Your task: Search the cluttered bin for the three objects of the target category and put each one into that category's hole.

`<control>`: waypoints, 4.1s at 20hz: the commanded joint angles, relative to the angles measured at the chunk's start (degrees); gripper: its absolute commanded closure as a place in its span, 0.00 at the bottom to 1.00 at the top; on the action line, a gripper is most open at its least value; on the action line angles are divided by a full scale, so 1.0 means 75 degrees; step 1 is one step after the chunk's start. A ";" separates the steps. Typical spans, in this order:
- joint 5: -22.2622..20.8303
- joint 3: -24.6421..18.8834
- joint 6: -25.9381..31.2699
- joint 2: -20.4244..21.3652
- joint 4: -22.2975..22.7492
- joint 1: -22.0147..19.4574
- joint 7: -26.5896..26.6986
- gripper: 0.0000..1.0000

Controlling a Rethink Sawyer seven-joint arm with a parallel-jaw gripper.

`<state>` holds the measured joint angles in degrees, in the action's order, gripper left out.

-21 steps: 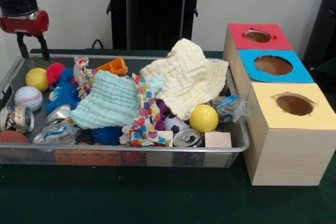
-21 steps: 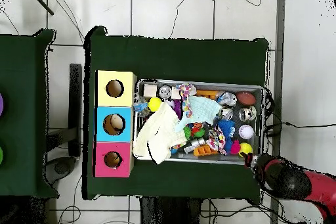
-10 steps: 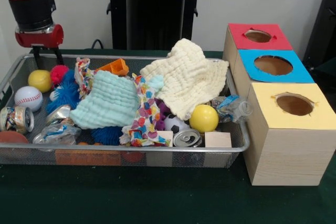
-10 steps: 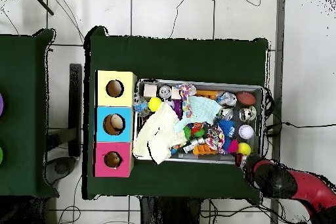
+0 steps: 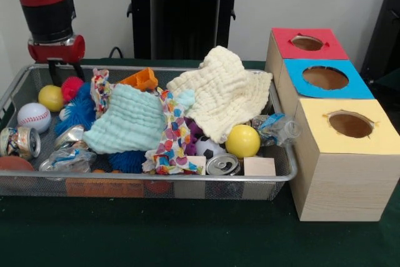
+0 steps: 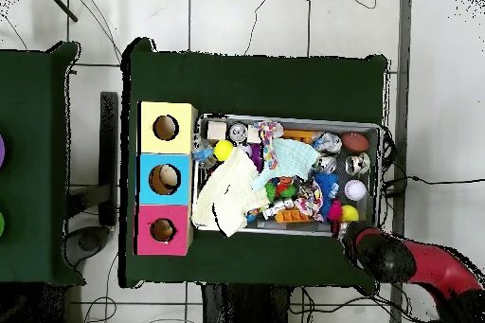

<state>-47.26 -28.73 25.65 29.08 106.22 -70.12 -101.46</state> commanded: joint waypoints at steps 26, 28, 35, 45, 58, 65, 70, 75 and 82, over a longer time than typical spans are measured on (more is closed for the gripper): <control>0.0069 0.1100 -0.2260 -0.1434 -0.1530 0.2477 -0.0331 0.00; 0.0089 0.1085 -0.2152 -0.1414 -0.1524 0.2429 -0.0269 0.00; -0.0007 0.1051 -0.2106 -0.1373 -0.1682 0.2244 -0.0083 0.00; -0.0360 0.0826 -0.1210 -0.1302 -0.2624 0.1154 0.1243 0.00; -0.0759 -0.0168 0.0849 -0.1271 -0.3241 0.0341 0.3078 0.00; -0.1015 -0.0511 0.1673 -0.1200 -0.3653 0.0145 0.3946 0.00; -0.0920 -0.0702 0.1764 -0.1238 -0.3644 -0.0052 0.4204 0.00; -0.0807 -0.0757 0.1887 -0.1212 -0.3652 -0.0104 0.4329 0.00; -0.0775 -0.0811 0.2087 -0.1086 -0.3761 -0.0053 0.4709 0.00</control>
<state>-46.93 -34.06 40.26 20.66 90.42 -68.99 -85.84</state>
